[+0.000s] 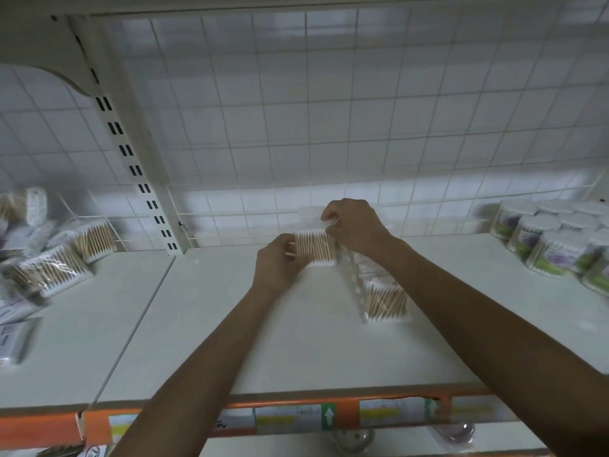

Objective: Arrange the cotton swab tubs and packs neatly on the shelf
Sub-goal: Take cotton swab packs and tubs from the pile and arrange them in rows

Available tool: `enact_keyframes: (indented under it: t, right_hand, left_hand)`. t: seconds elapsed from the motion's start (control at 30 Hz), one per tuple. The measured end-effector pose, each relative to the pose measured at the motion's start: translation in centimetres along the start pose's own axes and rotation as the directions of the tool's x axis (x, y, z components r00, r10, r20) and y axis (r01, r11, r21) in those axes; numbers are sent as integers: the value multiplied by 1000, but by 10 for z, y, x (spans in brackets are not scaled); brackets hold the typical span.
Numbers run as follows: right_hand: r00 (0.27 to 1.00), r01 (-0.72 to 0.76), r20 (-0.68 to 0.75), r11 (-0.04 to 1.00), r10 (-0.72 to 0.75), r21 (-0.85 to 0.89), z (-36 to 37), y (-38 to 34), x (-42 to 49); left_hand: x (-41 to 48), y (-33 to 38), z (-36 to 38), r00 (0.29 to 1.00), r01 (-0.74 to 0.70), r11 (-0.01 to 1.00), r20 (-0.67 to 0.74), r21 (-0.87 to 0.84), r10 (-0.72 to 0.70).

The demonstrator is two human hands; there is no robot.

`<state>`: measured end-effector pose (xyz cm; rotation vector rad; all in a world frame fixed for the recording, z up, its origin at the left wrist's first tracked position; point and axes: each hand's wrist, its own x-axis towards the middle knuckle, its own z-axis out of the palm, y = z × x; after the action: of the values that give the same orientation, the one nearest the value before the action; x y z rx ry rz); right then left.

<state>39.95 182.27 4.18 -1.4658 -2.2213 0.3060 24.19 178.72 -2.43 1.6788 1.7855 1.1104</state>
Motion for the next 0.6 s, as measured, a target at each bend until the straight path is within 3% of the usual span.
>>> enact_keyframes:
  t: [0.33, 0.6]
  right_hand:
    - [997, 71, 21, 923, -68, -379, 8, 12, 6]
    - [1000, 28, 15, 908, -24, -419, 10, 12, 10]
  left_hand:
    - [8, 1, 25, 997, 77, 996, -31, 42, -76]
    - [12, 2, 29, 997, 78, 997, -31, 30, -77]
